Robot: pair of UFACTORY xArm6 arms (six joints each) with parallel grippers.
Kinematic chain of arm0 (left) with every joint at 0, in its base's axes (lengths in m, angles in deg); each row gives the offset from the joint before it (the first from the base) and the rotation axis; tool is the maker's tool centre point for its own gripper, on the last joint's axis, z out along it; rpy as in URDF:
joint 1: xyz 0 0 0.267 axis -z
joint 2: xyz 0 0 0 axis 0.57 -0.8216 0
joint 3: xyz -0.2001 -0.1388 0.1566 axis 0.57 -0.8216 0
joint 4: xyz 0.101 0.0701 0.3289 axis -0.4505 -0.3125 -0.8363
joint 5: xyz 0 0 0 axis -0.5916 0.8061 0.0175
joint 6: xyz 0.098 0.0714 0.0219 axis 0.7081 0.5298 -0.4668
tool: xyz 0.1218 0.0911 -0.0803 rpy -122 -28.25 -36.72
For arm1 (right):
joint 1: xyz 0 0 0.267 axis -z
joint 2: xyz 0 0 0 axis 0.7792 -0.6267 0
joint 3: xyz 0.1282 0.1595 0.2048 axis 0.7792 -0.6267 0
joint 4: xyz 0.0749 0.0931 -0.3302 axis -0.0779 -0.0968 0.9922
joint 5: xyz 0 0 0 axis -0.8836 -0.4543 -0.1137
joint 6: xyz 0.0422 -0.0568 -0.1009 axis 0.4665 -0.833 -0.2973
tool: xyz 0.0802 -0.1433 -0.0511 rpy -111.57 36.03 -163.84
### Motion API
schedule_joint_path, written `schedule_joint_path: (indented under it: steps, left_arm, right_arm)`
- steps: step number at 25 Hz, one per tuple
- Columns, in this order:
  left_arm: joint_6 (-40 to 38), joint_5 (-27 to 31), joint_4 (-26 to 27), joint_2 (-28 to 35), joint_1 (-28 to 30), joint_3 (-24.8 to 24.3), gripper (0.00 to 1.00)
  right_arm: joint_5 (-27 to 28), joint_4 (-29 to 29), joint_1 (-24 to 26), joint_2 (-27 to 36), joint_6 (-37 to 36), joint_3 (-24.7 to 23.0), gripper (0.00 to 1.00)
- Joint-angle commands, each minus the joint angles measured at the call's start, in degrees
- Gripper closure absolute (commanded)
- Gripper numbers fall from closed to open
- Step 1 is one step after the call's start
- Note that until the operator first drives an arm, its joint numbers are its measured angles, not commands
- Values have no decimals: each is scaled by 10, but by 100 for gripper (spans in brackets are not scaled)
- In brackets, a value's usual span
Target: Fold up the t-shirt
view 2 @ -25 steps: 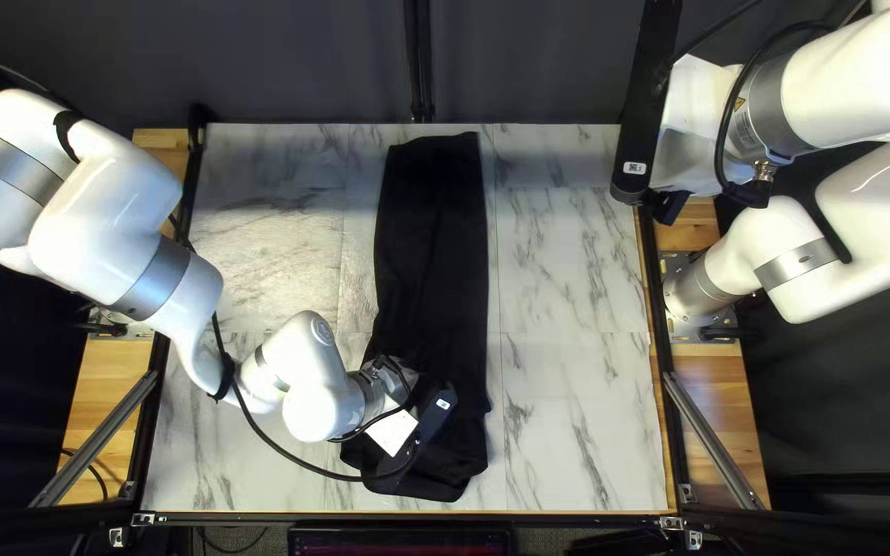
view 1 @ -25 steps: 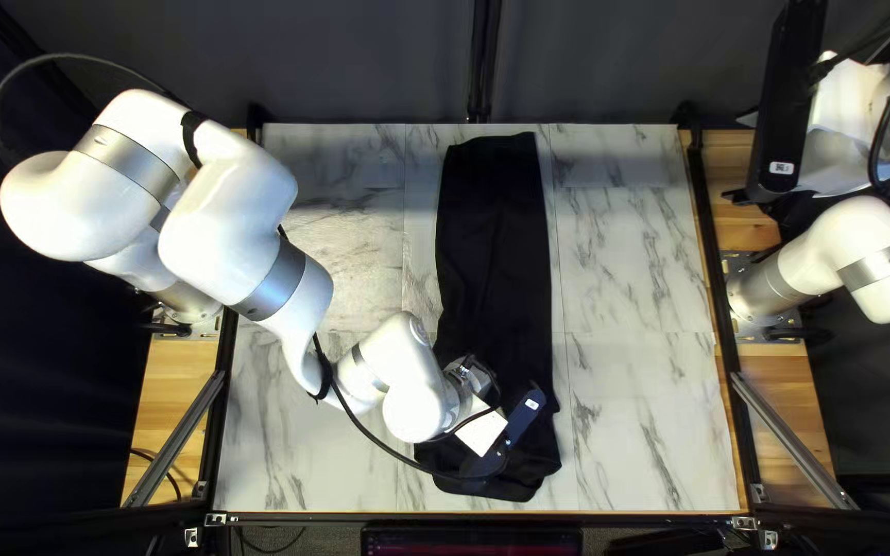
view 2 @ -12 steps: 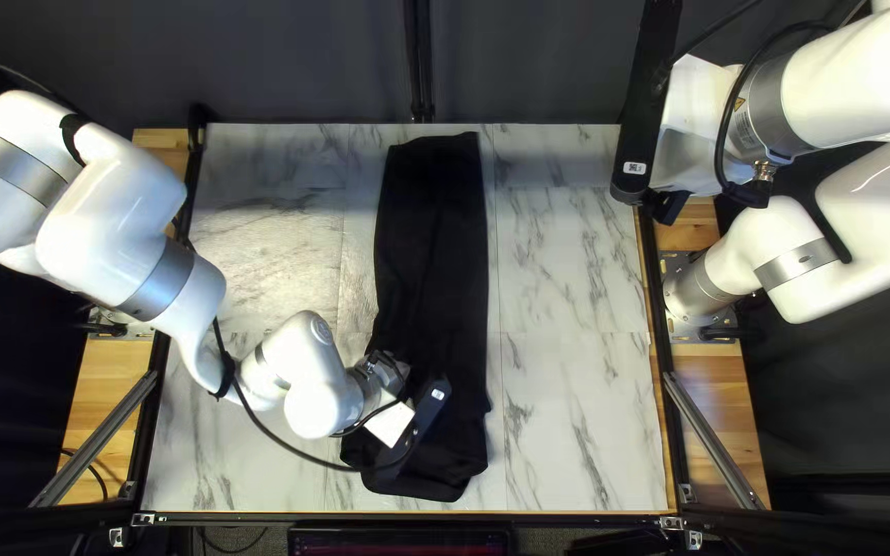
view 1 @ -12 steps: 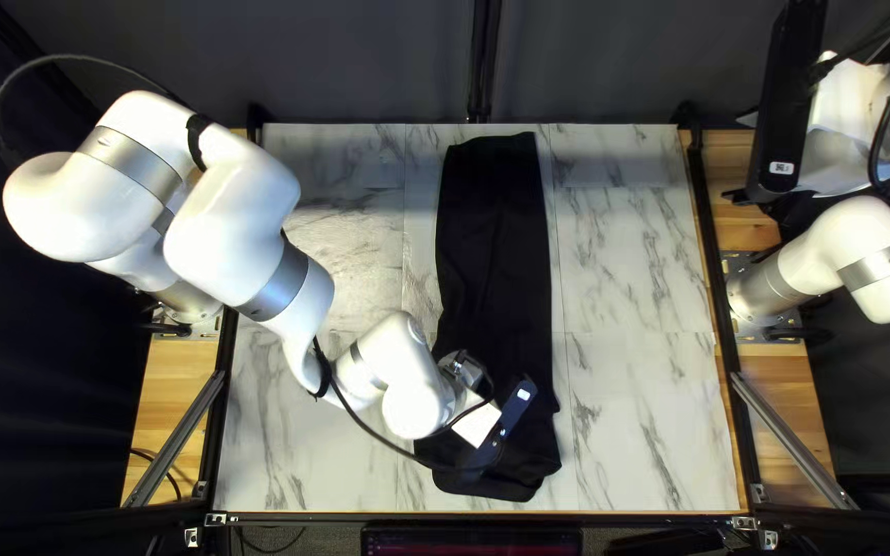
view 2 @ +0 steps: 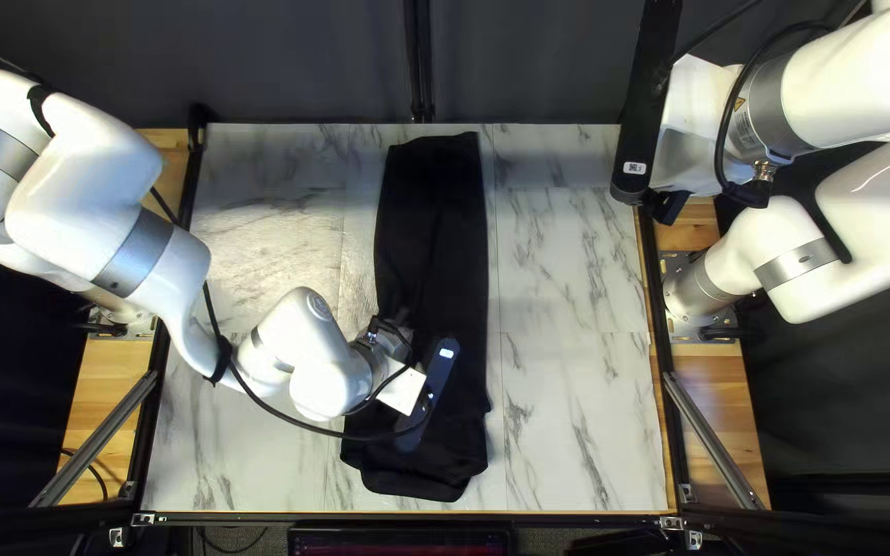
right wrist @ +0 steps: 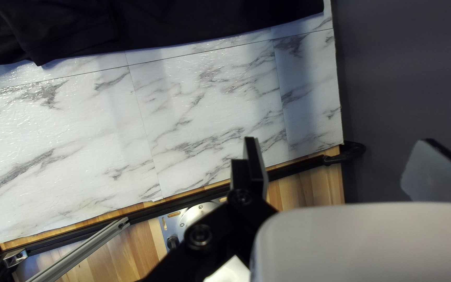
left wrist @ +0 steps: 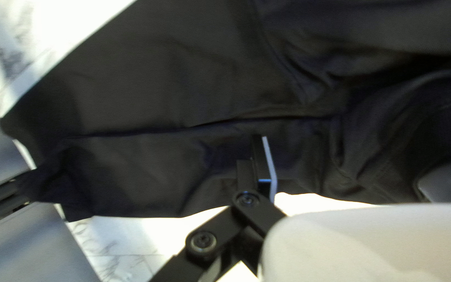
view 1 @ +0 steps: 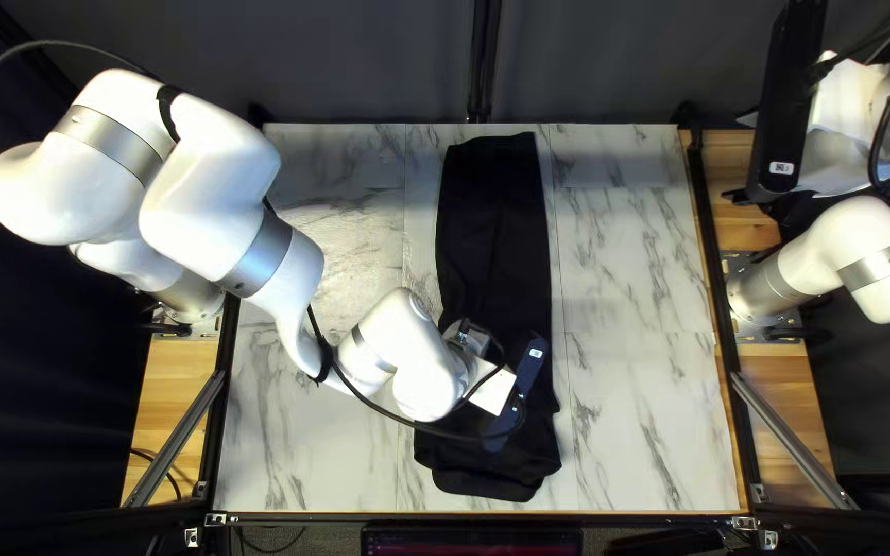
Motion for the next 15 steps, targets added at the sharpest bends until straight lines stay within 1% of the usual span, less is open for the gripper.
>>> schedule_joint_path:
  steps: [1,4,8,11,13,15]
  left_arm:
    - [-27,-12,-9,-7,18,-13,26]
    - [-39,-31,-11,-11,16,-26,26]
    - [-50,-41,-10,-13,12,-28,27]
    - [-67,-46,-8,-18,9,-28,31]
    - [-84,-57,-8,-21,3,-31,31]
    - [-110,-79,-12,-22,-7,-37,30]
  right_arm:
    - [0,0,0,0,0,0,0]
    - [0,0,0,0,0,0,0]
    - [0,0,0,0,0,0,0]
    - [0,0,0,0,0,0,0]
    - [0,0,0,0,0,0,0]
    - [0,0,0,0,0,0,0]
